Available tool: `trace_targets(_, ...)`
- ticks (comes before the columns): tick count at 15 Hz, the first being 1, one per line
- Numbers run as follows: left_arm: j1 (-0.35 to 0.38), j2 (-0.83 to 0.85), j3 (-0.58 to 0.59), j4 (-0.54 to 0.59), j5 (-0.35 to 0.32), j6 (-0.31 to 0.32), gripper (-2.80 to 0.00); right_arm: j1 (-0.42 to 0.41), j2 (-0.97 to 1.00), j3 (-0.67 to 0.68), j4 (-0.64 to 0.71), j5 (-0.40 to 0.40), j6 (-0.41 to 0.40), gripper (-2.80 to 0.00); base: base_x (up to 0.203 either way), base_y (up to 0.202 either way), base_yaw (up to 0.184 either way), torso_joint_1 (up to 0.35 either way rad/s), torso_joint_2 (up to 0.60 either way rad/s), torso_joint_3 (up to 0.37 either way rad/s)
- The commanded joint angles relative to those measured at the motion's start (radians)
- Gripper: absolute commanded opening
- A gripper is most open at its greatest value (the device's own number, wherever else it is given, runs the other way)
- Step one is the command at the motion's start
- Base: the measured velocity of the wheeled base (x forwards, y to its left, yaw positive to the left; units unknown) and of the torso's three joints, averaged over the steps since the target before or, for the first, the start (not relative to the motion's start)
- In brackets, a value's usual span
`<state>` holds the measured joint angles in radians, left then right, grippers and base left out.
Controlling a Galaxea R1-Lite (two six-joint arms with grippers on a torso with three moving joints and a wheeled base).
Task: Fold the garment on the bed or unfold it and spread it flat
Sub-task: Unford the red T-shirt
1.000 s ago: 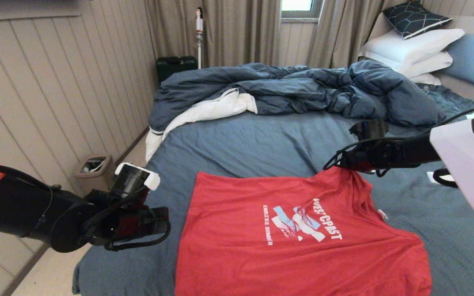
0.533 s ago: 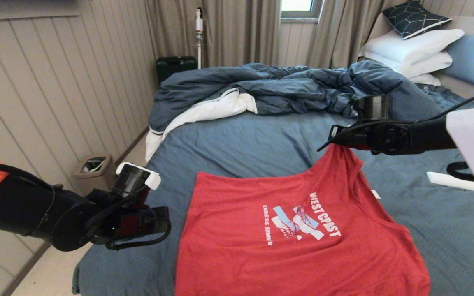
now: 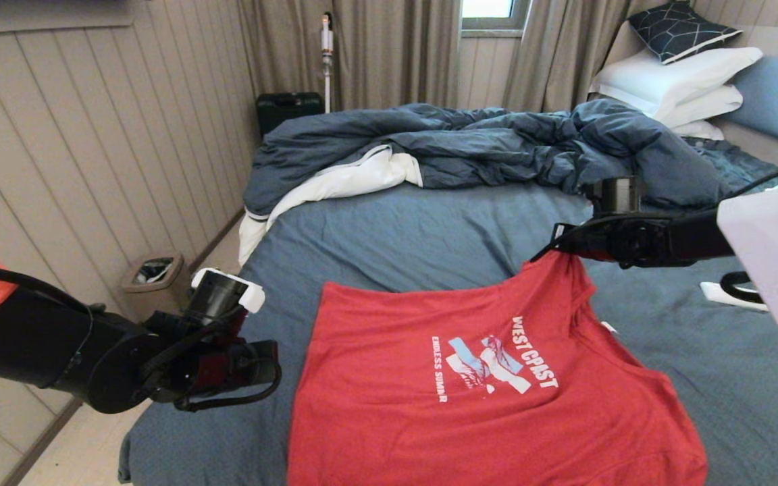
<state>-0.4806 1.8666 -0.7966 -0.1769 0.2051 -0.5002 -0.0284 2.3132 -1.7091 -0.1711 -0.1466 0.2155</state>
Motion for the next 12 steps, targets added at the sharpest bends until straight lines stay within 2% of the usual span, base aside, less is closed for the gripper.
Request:
trace_targets(1,0.000,0.002,0.000,-0.001,0.001,-0.003,-2.80,-0.007,0.025,0.000,0.002,-0.001,-0.002,-2.80,0.000,0.000,0.000,0.000,0.00,0.000)
trace_targets(12,0.001,-0.004,-0.001,-0.001,0.002,-0.009,-2.80,-0.005,-0.014,0.012,0.065,-0.002,-0.028,-2.80,0.000,0.000,0.000,0.000,0.00,0.000)
